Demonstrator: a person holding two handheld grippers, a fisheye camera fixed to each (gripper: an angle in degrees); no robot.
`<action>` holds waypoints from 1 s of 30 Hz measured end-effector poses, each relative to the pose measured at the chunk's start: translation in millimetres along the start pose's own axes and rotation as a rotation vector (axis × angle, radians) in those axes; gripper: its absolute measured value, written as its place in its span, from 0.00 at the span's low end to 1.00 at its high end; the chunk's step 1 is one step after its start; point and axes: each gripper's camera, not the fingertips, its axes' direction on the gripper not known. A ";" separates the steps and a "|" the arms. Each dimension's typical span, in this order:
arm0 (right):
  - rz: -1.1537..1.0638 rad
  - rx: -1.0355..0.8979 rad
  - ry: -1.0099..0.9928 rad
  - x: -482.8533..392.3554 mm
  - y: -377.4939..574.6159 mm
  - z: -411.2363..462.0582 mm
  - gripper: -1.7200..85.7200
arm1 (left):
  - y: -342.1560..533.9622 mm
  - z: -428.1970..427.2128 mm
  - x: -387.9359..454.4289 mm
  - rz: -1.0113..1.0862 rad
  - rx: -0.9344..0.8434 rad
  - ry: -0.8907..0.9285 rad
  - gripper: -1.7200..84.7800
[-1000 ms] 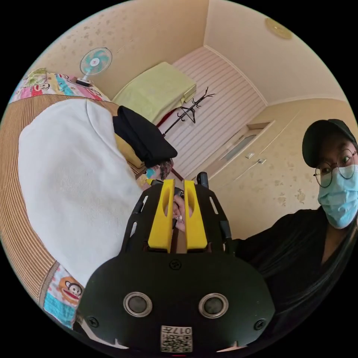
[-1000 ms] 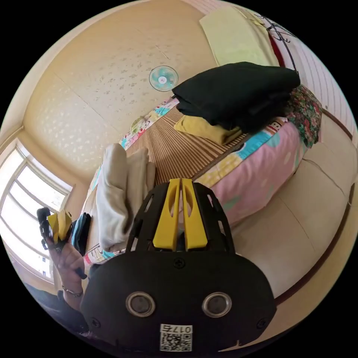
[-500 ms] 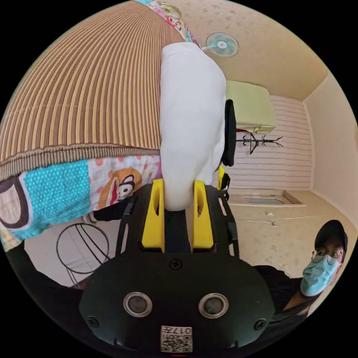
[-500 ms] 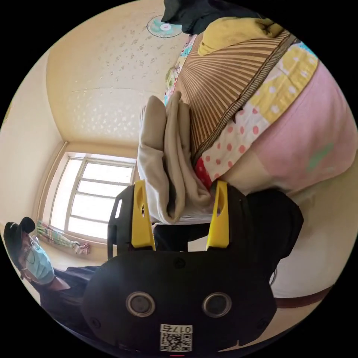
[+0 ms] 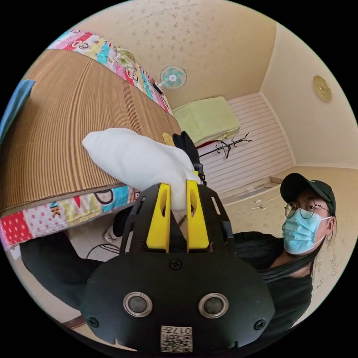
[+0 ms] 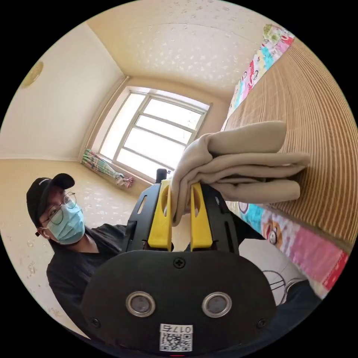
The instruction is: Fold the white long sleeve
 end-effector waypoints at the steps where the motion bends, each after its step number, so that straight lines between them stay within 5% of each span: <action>1: -0.047 -0.026 0.030 -10.2 -23.7 26.3 0.10 | -5.1 -14.7 0.7 0.016 0.020 -0.028 0.10; 6: -0.315 -0.045 0.067 -65.6 -89.6 144.8 0.10 | -27.3 -158.0 23.0 0.155 0.262 -0.223 0.10; 11: -0.473 -0.120 0.211 -49.3 -83.0 294.1 0.11 | 7.2 -245.6 -3.8 0.068 0.431 -0.437 0.11; 16: -0.265 -0.489 0.329 43.7 -18.5 383.0 0.12 | 92.3 -250.5 -106.2 -0.388 0.465 -0.771 0.17; 24: -0.174 -0.437 0.654 82.8 87.5 246.5 0.12 | 217.9 -141.0 -134.2 -0.432 0.563 -0.729 0.12; 30: 0.043 -0.012 1.127 48.0 124.5 37.9 0.14 | 166.6 -66.9 -107.6 -0.170 0.475 -0.608 0.08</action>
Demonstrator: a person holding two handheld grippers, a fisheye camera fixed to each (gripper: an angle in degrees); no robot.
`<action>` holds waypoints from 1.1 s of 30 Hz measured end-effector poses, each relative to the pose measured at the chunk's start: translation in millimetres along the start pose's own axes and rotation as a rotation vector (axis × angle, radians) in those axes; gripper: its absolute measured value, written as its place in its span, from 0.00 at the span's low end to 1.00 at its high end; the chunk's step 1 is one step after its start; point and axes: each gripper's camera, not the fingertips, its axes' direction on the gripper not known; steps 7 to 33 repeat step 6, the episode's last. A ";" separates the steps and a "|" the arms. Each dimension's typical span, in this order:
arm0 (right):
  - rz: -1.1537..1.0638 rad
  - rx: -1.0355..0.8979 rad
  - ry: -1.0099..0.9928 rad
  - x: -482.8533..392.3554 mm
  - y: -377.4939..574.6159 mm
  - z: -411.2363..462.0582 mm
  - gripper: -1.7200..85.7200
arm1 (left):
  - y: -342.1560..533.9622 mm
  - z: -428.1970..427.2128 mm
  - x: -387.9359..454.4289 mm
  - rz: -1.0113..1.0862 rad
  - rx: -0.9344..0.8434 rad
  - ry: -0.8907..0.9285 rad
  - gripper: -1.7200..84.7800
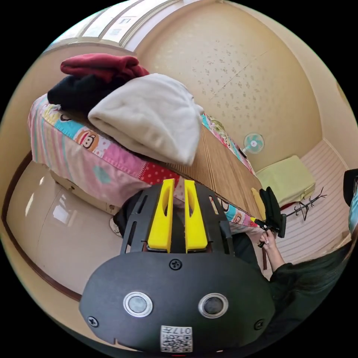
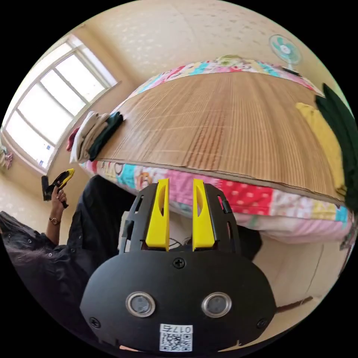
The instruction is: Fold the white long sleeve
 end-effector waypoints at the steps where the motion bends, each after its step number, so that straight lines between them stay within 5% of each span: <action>1: 0.096 0.085 0.121 27.5 2.5 -34.5 0.15 | -3.5 6.0 7.6 0.020 -0.015 0.013 0.08; 6: 0.480 0.532 0.560 102.9 21.9 -151.0 0.17 | -12.2 48.0 65.3 0.148 -0.086 0.111 0.07; 33: 0.480 0.532 0.560 102.9 21.9 -151.0 0.17 | -12.2 48.0 65.3 0.148 -0.086 0.111 0.07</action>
